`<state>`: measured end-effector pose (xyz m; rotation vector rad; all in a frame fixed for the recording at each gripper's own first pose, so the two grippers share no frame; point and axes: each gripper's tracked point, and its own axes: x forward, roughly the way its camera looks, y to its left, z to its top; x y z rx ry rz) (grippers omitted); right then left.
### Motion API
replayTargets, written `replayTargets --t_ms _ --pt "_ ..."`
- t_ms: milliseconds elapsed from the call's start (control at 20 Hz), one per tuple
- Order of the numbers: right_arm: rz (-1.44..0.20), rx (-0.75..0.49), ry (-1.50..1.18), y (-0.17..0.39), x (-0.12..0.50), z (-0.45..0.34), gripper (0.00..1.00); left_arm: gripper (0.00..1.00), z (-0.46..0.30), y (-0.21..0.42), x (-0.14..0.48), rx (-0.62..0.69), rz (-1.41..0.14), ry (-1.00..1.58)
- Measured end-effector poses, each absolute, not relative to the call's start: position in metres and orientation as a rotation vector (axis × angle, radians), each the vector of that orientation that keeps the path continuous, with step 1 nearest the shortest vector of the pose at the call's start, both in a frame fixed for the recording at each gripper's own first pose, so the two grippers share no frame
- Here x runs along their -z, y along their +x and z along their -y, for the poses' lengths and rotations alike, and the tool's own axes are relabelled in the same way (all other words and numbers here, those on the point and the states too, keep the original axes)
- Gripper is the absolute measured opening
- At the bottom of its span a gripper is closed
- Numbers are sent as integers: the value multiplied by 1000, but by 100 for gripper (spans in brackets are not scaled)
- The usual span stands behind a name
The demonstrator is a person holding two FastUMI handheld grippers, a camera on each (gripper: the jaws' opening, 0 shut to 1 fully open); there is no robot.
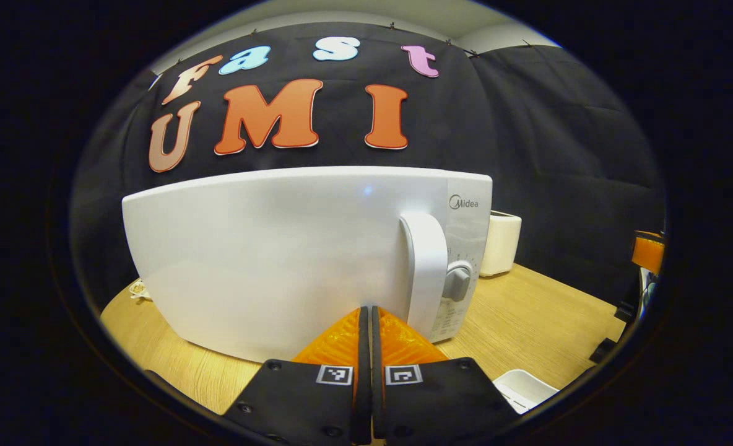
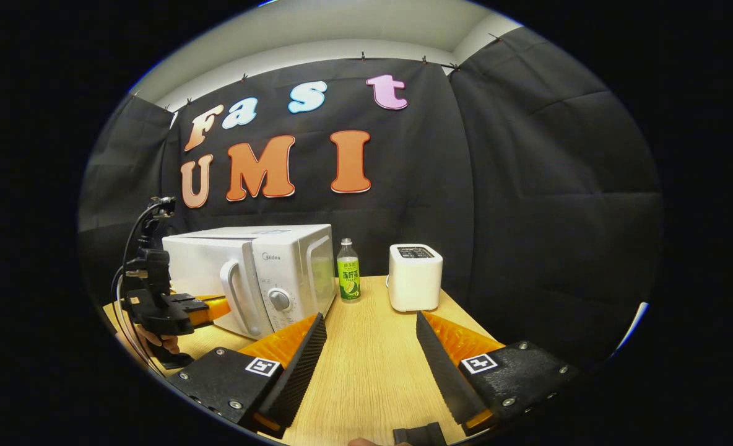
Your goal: Open the microwave oven with the left hand, put the food in, and close the microwave oven.
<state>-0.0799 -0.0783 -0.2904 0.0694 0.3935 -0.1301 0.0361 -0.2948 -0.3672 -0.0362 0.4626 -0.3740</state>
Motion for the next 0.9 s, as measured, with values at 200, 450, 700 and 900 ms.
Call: replayTargets --t_ms 200,450,700,900 --pt "-395 136 94 -76 292 82 91 5 298 41 371 359 -466 -54" --pt "-399 134 135 -70 289 73 91 5 300 43 376 353 -490 -23" --pt "-376 118 103 -64 265 59 91 6 274 40 335 312 -431 11" --pt "-321 97 93 -53 224 49 91 14 241 28 274 293 -399 -22"
